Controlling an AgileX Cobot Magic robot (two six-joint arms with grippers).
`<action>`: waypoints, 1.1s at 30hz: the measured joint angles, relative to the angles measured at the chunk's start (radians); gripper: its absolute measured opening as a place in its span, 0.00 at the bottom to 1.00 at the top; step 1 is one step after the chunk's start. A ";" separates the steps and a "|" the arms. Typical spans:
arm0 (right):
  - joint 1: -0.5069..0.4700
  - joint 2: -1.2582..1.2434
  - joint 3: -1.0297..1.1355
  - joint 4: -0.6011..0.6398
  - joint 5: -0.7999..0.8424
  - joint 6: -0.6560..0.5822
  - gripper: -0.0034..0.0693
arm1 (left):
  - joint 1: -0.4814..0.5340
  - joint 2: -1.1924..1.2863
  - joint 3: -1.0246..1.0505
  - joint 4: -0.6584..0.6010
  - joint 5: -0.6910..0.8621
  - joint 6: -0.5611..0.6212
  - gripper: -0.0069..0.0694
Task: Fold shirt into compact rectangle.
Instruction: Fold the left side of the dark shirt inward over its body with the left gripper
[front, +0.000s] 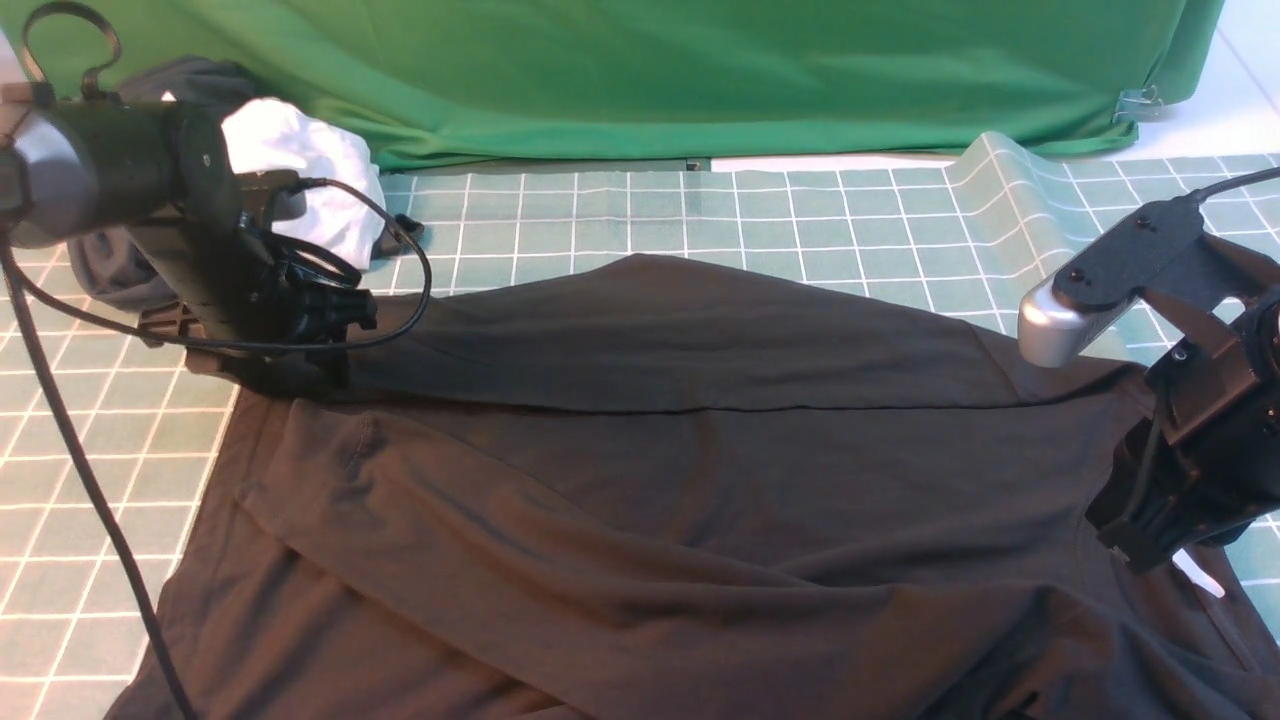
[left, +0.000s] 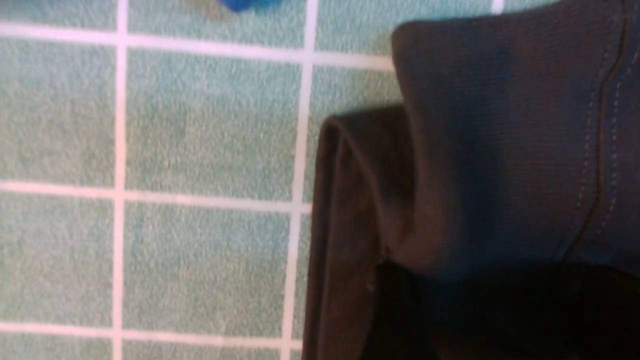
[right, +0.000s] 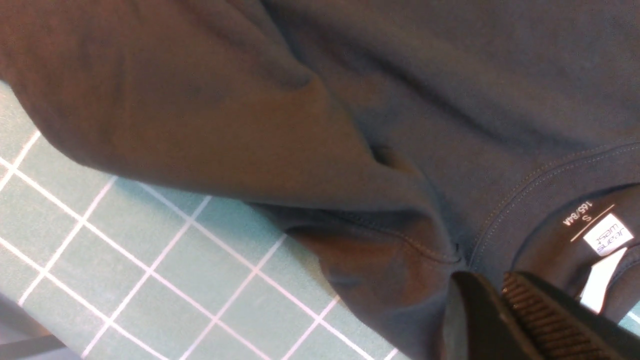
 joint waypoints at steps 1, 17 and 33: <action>0.000 0.000 0.000 0.000 0.000 0.000 0.17 | 0.000 0.000 0.000 0.002 -0.007 0.000 0.57; 0.000 0.000 0.000 0.000 -0.001 -0.004 0.18 | 0.000 -0.086 0.000 0.011 0.027 0.012 0.11; 0.000 0.000 0.000 0.001 -0.005 -0.007 0.18 | 0.000 -0.210 0.000 -0.178 0.184 0.110 0.11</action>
